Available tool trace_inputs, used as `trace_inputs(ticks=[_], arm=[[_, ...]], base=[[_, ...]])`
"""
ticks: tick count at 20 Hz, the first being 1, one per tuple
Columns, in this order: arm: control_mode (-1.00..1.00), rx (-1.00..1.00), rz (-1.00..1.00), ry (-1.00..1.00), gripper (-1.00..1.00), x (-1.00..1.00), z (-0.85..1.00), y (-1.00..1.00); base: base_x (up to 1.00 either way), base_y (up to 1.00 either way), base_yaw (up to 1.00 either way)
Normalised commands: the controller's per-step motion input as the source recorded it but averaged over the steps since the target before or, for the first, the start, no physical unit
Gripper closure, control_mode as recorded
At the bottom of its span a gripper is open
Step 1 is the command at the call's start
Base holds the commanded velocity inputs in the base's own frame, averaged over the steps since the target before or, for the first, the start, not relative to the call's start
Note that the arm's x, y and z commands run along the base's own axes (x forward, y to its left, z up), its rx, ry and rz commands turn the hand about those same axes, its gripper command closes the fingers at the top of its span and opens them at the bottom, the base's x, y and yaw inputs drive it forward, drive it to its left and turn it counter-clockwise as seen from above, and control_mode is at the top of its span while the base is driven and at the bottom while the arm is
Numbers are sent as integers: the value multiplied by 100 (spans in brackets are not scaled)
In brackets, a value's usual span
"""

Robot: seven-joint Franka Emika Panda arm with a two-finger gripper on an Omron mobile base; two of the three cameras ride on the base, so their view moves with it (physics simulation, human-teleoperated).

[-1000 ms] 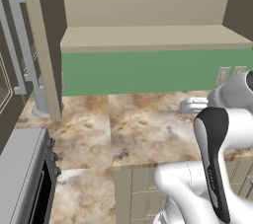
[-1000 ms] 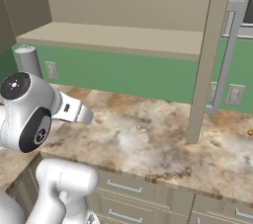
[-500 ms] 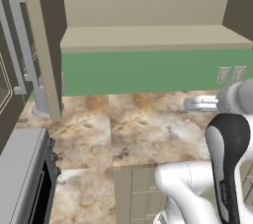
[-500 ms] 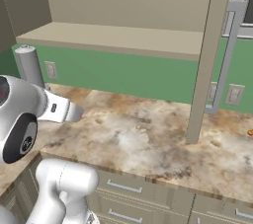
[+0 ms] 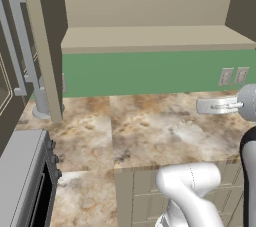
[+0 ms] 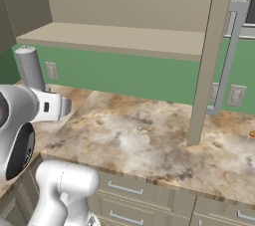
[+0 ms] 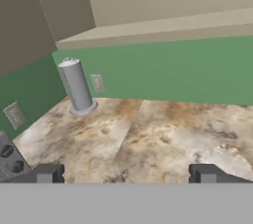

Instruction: Open the cabinet. Pick the soap dispenser and place it next to the sink. Then close the cabinet.

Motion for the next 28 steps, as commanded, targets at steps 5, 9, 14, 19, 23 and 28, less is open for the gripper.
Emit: trace_inputs(ticks=[5,9,14,19,23,28], arm=[[-100,0,17,0,-100,-32,34,26],[-100,5,15,-1,-100,-43,25,25],[-100,0,21,-21,-100,-51,21,25],[-100,0,23,-34,-100,-42,22,20],[-100,6,18,-22,-100,-28,36,25],[-100,4,21,-12,-100,-24,27,37]], base=[[0,0,0],[0,0,0],[0,0,0],[0,0,0],[0,0,0],[0,0,0]])
